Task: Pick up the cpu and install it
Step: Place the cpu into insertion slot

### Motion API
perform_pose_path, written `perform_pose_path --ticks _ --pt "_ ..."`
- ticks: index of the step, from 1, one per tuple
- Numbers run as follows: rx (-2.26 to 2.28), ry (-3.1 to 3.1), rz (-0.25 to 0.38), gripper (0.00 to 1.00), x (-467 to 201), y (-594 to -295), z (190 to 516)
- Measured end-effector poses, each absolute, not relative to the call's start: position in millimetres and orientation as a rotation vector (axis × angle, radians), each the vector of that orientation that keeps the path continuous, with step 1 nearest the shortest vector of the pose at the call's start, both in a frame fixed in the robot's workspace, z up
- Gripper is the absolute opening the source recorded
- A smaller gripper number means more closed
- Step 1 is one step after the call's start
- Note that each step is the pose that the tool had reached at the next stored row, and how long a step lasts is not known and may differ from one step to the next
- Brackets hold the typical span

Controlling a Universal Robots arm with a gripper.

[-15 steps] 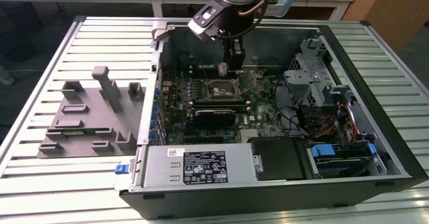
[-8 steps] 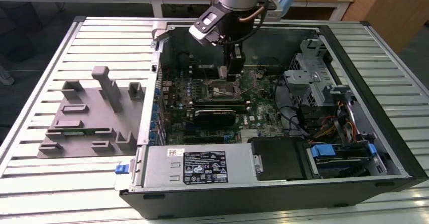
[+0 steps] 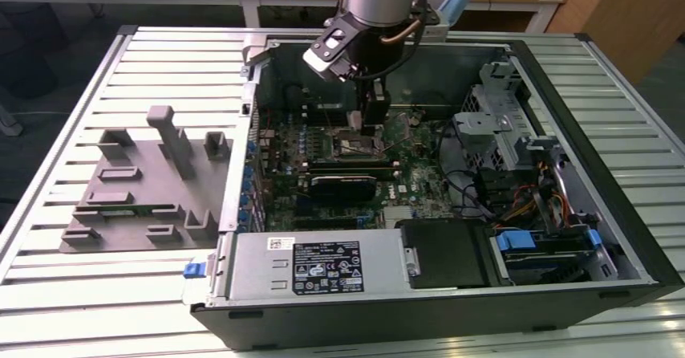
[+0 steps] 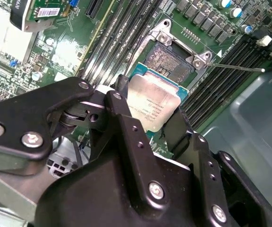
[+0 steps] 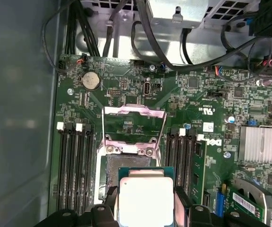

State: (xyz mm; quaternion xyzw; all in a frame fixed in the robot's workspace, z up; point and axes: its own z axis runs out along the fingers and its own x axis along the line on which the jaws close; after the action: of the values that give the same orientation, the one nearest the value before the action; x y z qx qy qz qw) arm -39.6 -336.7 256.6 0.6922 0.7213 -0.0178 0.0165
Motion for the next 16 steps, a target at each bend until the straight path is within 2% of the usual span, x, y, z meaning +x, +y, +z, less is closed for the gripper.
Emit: perform_pose_path --ticks 16 --pt "2.154 2.253 -0.05 0.55 -39.0 -336.8 246.1"
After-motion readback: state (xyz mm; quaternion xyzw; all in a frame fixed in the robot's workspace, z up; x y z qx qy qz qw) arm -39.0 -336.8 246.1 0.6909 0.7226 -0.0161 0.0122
